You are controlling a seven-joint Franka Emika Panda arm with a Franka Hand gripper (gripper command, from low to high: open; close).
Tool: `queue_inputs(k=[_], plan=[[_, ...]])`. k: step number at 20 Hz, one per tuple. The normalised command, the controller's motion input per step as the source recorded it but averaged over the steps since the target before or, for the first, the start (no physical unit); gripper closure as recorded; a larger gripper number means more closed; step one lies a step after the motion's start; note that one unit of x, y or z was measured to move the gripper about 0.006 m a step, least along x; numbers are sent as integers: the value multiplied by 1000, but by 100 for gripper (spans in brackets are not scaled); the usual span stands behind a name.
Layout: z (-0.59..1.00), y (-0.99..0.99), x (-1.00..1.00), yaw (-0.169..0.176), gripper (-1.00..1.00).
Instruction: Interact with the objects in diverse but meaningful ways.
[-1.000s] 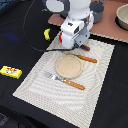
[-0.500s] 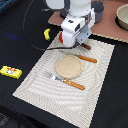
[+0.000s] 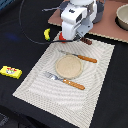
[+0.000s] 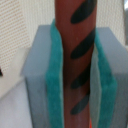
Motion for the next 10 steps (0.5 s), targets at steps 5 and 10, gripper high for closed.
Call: queue_inputs(k=[5, 10], plan=[[57, -495, 143, 4, 100], [350, -522, -1, 2, 100]])
